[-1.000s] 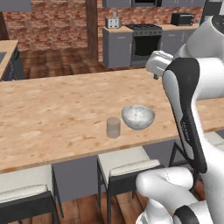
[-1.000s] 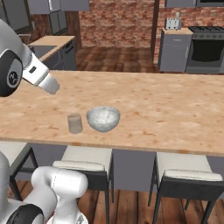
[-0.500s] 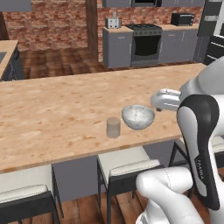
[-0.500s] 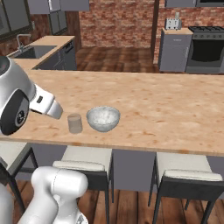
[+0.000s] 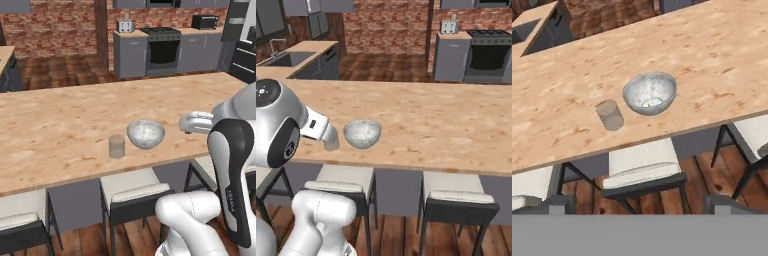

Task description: There is a bowl on the dining counter. Grab a lemon wedge from the fridge and place it in the bowl. Then get the liquor bottle and glass cup from the cabinet and place them next to the bowl.

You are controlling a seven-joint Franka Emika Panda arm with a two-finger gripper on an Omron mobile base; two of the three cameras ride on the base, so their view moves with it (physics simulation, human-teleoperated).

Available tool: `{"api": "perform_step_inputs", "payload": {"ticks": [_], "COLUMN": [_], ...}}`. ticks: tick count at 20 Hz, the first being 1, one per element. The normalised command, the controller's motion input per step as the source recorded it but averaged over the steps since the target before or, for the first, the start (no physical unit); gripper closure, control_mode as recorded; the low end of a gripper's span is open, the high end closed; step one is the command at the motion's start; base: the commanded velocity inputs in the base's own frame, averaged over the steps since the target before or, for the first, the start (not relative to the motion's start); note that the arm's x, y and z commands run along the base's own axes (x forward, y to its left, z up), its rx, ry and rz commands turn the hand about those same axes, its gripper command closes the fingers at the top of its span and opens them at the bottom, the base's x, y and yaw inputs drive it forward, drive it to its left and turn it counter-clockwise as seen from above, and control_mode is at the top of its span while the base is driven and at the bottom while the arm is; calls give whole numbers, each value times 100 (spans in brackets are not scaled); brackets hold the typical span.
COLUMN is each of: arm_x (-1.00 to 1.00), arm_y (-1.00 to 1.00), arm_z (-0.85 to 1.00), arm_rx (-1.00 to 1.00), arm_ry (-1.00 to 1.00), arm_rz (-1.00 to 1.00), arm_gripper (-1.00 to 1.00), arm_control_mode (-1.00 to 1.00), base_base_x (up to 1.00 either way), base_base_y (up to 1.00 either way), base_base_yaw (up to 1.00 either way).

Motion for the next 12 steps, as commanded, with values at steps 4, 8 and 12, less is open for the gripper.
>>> {"api": "perform_step_inputs", "payload": {"ticks": [4,8,12], "arm_x": [0,0,0], "arm_y": [0,0,0], "arm_z": [0,0,0], "arm_rx": [0,0,0], "arm_ry": [0,0,0], "arm_rz": [0,0,0], "arm_gripper": [-100,-100,-100], "arm_control_mode": [100,100,100], "base_base_x": [-20,-2,0], "base_base_y": [-100,-100,-100], "base_base_yaw": [-11,-18,-17]}}
